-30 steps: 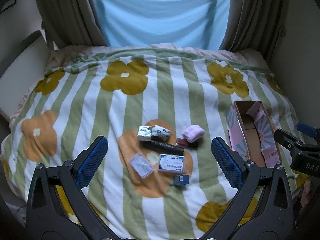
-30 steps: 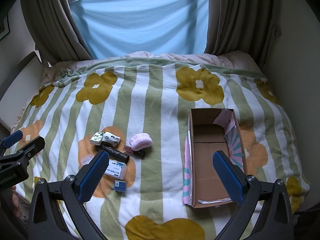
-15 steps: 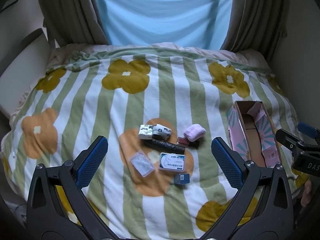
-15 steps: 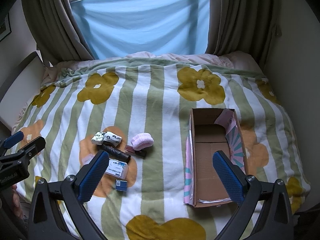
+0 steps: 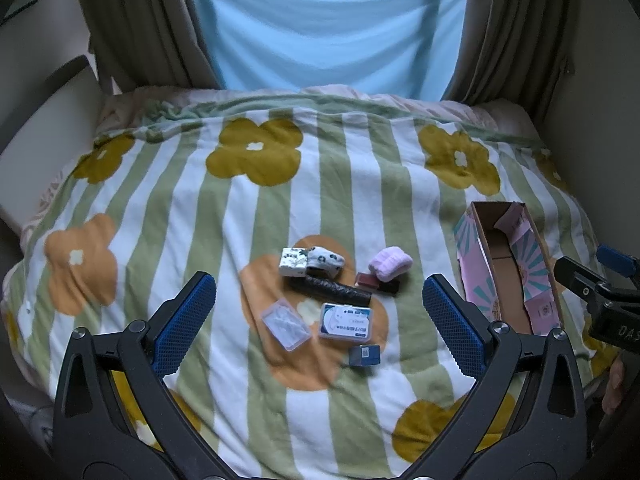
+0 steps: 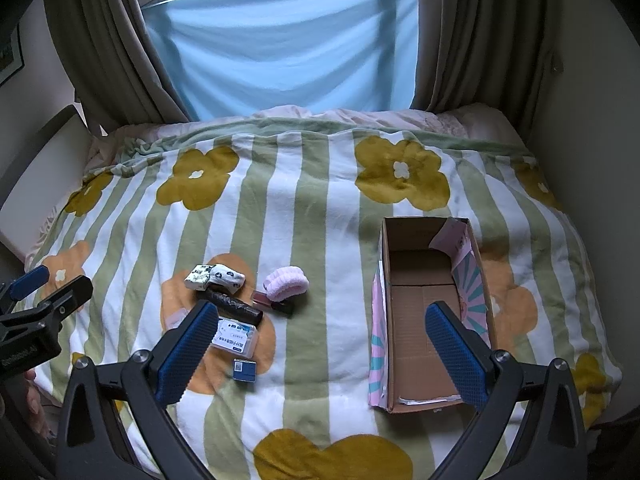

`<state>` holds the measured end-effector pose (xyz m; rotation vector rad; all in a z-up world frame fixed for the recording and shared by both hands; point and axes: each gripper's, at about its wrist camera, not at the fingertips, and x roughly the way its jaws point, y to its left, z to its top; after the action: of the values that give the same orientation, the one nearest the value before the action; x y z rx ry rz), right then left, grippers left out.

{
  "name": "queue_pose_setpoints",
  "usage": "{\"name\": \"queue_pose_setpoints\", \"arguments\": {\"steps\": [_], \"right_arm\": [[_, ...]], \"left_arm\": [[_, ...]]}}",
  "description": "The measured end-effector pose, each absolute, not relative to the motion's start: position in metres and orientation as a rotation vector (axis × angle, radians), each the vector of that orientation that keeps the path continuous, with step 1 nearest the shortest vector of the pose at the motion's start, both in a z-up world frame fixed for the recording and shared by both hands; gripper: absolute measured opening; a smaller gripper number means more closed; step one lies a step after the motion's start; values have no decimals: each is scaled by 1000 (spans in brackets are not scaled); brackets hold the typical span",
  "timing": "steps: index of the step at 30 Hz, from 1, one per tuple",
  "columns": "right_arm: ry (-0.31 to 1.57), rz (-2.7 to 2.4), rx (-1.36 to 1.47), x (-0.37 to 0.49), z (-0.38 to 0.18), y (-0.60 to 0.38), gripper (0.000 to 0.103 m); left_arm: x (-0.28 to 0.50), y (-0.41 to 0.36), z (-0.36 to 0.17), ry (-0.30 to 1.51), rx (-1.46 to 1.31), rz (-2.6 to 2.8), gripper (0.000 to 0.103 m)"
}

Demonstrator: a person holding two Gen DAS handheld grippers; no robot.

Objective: Organize objects

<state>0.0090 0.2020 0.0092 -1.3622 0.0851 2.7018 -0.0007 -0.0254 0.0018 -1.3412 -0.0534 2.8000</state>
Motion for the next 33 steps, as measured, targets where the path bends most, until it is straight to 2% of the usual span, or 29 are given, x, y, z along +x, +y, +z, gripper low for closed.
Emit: {"name": "queue_pose_setpoints", "arguments": {"steps": [23, 33], "right_arm": [[96, 2718, -1355, 27, 13, 193, 103], [113, 2692, -1430, 32, -6, 189, 103]], "left_arm": [[12, -30, 12, -64, -1329, 2827, 102], [23, -44, 2, -45, -1391, 2815, 102]]}}
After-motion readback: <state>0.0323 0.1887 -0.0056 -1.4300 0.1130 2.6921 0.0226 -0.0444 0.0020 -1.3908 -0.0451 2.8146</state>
